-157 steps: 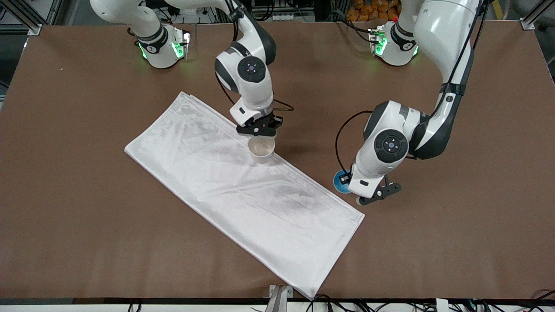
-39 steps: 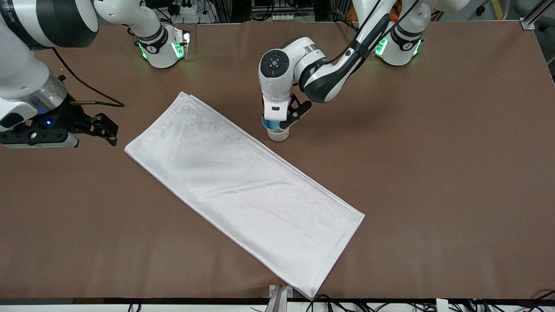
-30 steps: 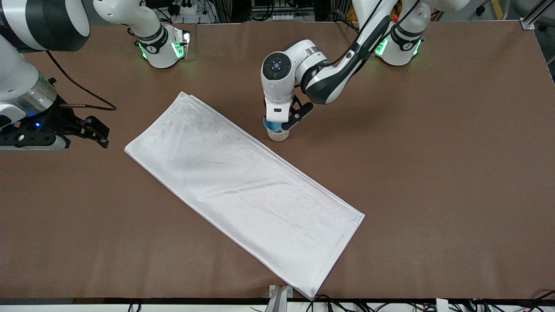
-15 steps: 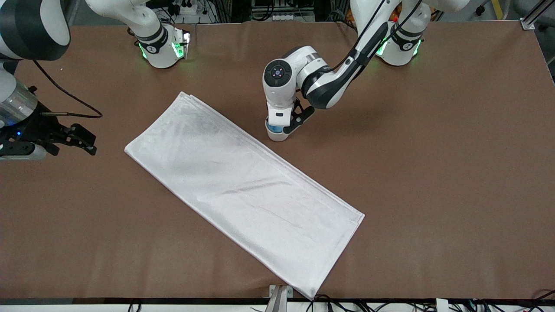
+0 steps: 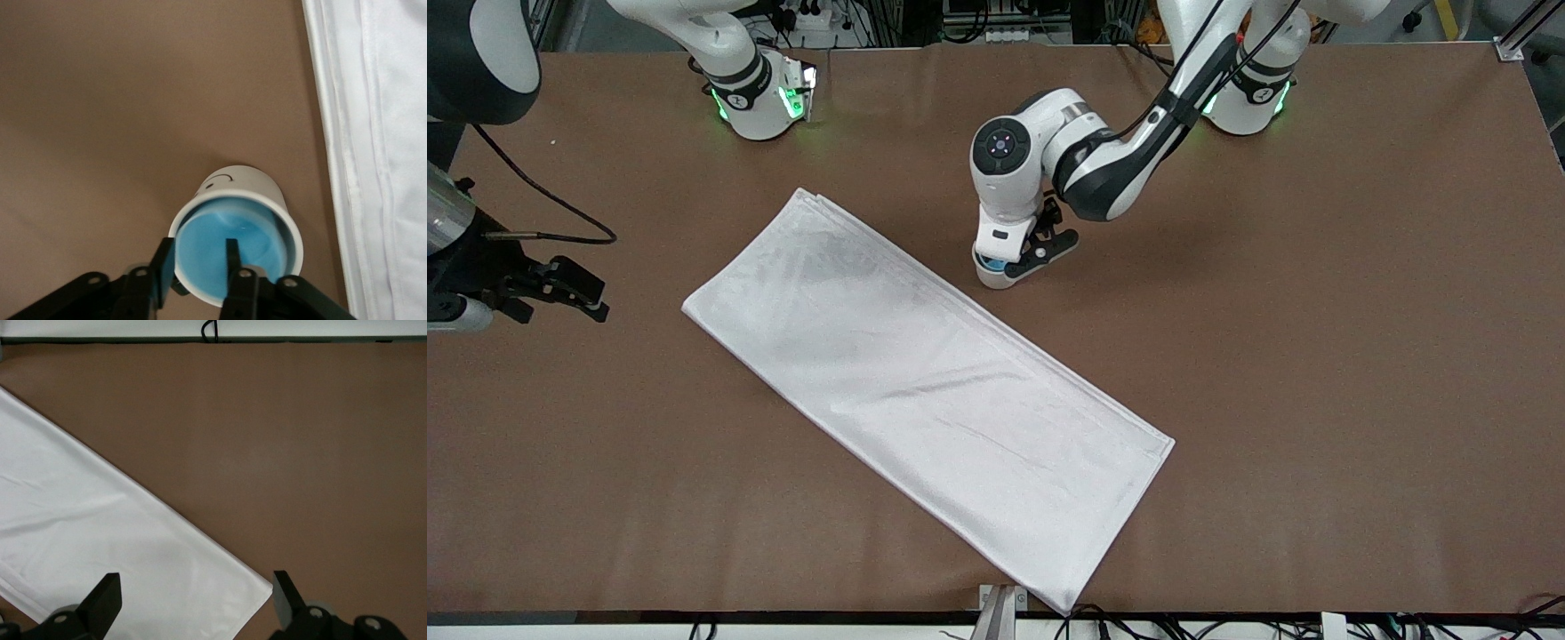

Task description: Place blue cup into white mug on table

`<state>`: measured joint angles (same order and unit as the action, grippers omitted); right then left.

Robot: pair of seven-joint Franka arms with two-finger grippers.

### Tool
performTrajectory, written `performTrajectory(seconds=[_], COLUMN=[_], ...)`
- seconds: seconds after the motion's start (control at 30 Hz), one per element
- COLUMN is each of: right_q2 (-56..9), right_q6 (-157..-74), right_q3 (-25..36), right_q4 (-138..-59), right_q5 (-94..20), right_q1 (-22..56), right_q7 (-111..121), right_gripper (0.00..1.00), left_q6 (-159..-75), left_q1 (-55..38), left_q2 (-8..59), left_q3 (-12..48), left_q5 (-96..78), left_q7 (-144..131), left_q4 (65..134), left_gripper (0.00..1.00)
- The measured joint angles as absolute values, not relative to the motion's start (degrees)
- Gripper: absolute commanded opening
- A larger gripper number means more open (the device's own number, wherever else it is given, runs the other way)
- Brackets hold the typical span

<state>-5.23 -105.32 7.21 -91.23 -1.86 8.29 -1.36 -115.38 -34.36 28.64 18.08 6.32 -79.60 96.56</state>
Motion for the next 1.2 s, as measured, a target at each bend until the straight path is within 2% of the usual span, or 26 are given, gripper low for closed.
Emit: performTrajectory(seconds=[0.17, 0.8, 1.2], right_q2=[-5.23, -5.17, -5.17], right_q6=[-104.14, -95.52, -92.41], right_q3=[6.93, 6.70, 5.80], right_q4=[-90.64, -84.65, -84.48], right_q5=[-0.77, -0.26, -0.26], right_q1=[8.28, 8.13, 7.91], right_q7=[-1.36, -1.35, -0.72], right_gripper=[1.00, 1.00, 1.00], left_q6=[-113.40, -112.02, -107.37], left_q1=[-29.87, -2.44, 5.95], left_q2=[26.27, 19.75, 15.59], left_q3=[17.70, 17.41, 17.75], left_q5=[6.48, 7.84, 7.75], left_q7=[-68.40, -30.06, -18.13], left_q4=[96.44, 96.00, 95.83], left_gripper=[1.00, 1.00, 1.00])
